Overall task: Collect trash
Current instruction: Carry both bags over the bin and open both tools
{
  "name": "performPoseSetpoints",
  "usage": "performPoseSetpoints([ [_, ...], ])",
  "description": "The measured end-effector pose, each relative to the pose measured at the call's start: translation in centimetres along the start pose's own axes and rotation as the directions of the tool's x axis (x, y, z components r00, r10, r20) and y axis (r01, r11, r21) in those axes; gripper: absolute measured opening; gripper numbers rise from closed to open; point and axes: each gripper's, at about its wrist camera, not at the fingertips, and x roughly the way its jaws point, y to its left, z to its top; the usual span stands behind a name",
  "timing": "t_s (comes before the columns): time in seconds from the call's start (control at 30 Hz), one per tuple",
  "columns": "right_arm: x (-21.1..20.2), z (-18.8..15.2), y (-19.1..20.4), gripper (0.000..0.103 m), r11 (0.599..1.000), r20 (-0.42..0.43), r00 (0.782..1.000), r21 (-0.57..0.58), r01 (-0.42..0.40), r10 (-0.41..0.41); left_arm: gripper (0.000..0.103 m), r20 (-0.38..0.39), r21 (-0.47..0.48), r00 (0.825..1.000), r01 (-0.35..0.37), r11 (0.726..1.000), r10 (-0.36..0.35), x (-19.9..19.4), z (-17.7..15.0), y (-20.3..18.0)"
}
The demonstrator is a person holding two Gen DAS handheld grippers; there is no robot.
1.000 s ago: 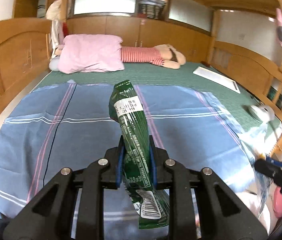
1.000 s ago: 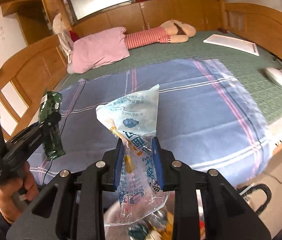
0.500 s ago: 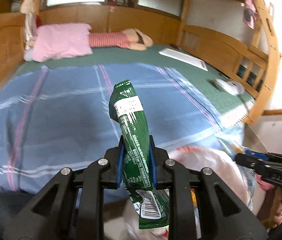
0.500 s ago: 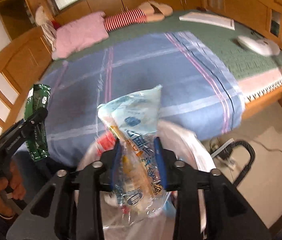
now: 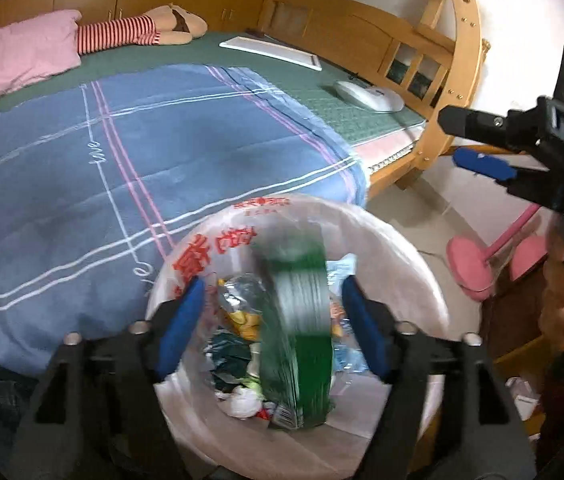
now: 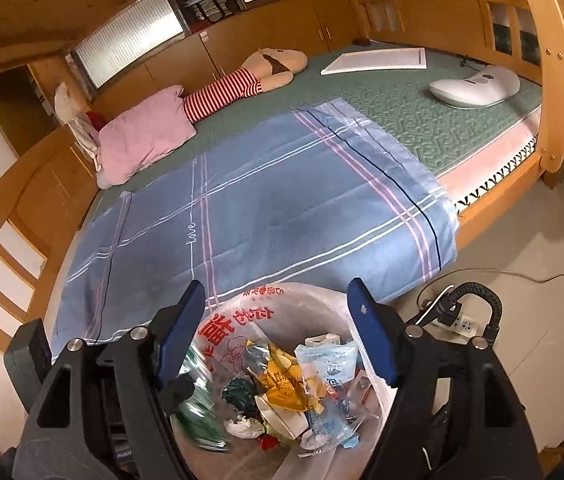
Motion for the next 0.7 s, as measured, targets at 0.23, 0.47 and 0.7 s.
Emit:
performPoseSetpoints([
  [0.23,-0.5,-1.4,2.1,0.083,0.988,0.036,0.989,-0.046,0.148,-0.146,0.087,0.069,-0.090,0.897,-0.430,0.898,0.436,-3.8,1.2,1.9],
  [0.47,-0.7,-2.3,6.9,0.090,0.945,0.106,0.975,-0.247,0.214,-0.193,0.100,0.207,-0.182,0.802,-0.532,0.827,0.561,-10.4,2.3,1.7],
  [0.7,-2.3,-2.3,9.5,0.094,0.927,0.177,0.968,-0.301,0.223,-0.176,0.100,0.245,-0.225,0.794,-0.512,0.829,0.556,-14.6,1.9,1.0],
])
